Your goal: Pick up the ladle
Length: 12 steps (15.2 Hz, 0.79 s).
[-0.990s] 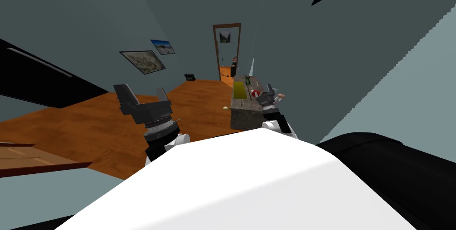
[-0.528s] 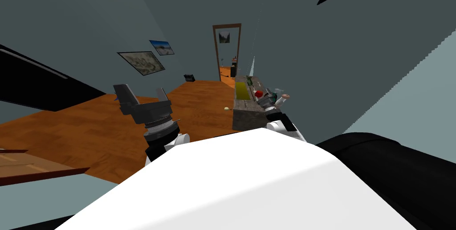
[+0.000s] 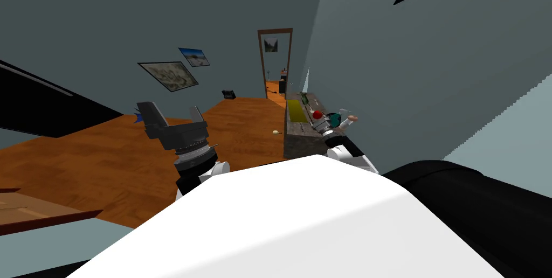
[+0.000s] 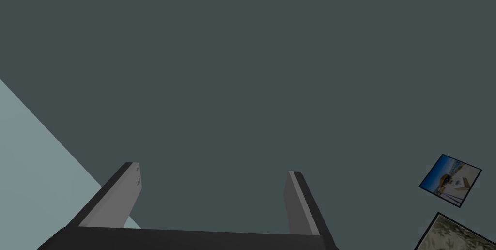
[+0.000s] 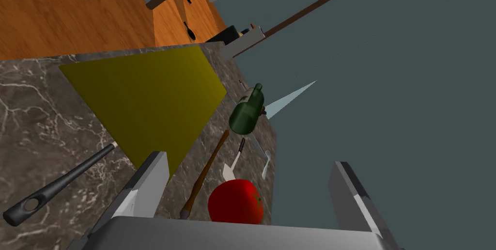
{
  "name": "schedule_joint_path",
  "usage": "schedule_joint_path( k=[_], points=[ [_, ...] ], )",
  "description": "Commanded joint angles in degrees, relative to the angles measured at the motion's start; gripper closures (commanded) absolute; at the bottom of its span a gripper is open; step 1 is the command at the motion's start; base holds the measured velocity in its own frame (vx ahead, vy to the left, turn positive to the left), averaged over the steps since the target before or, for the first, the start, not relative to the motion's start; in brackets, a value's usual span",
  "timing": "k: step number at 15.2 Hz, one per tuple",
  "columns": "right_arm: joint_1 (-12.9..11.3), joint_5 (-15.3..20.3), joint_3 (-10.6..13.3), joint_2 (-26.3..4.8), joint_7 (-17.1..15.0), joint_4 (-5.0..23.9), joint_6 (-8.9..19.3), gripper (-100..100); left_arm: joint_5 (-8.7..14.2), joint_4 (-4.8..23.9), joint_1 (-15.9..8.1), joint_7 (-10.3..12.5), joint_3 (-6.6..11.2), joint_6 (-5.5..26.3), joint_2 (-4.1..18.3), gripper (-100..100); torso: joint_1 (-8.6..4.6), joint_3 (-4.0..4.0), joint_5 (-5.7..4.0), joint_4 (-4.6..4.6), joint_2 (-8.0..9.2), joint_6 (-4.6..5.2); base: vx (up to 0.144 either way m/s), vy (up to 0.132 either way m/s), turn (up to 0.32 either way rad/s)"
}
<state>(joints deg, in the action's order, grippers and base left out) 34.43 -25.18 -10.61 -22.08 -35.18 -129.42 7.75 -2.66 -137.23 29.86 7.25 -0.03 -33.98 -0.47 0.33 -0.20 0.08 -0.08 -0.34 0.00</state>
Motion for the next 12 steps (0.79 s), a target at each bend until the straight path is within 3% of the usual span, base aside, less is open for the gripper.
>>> schedule_joint_path(
  k=[1, 2, 3, 6, 7, 9, 10, 12],
  points=[
    [0.64, -1.68, -0.84, -1.22, -2.05, 0.45, 2.86, -100, 0.00, 0.00, 0.00, 0.00, 0.00, 0.00, 0.00, 0, 0.00, 0.00, 0.00, 0.00, 0.00, 0.00, 0.081, 0.086, -0.036],
    [0.64, -1.68, -0.84, -1.22, -2.05, 0.45, 3.83, -100, 0.00, 0.00, 0.00, 0.00, 0.00, 0.00, 0.00, 0, 0.00, -0.02, 0.00, -0.01, -0.02, -0.01, 0.062, 0.073, -0.014],
    [1.33, -3.91, -2.02, -2.69, -4.43, 0.93, 5.33, -100, 0.00, 0.00, 0.00, 0.00, 0.00, 0.00, 0.00, 0, -0.02, 0.00, 0.00, 0.00, 0.01, -0.01, 0.068, 0.080, -0.029],
    [1.33, -3.91, -2.02, -2.69, -4.63, 0.93, 7.56, -100, 0.00, 0.00, 0.00, 0.00, 0.00, 0.00, 0.00, 0, 0.02, 0.02, 0.01, 0.01, 0.04, 0.00, 0.054, 0.079, -0.020],
    [2.02, -6.16, -3.22, -4.16, -7.23, 1.42, 9.56, -100, 0.00, 0.00, -0.01, 0.00, 0.00, 0.00, 0.00, 0, -0.05, 0.05, -0.01, 0.02, 0.10, -0.01, 0.047, 0.073, -0.026],
    [2.02, -6.16, -3.22, -4.16, -7.23, 1.42, 11.33, -100, 0.00, 0.00, 0.00, 0.00, 0.00, 0.00, 0.00, 0, 0.01, 0.03, 0.00, 0.01, 0.06, 0.00, 0.067, 0.086, -0.029],
    [2.71, -8.43, -4.44, -5.61, -9.59, 1.91, 12.74, -100, 0.00, 0.00, 0.00, 0.00, 0.00, 0.00, 0.00, 0, -0.02, 0.02, 0.00, 0.01, 0.04, -0.01, 0.086, 0.082, -0.022],
    [2.71, -8.43, -4.44, -5.61, -9.85, 1.91, 14.77, -100, 0.00, 0.00, 0.00, 0.00, 0.00, 0.00, 0.00, 0, 0.01, -0.04, 0.00, -0.01, -0.07, 0.00, 0.091, 0.080, -0.030]
  ],
)
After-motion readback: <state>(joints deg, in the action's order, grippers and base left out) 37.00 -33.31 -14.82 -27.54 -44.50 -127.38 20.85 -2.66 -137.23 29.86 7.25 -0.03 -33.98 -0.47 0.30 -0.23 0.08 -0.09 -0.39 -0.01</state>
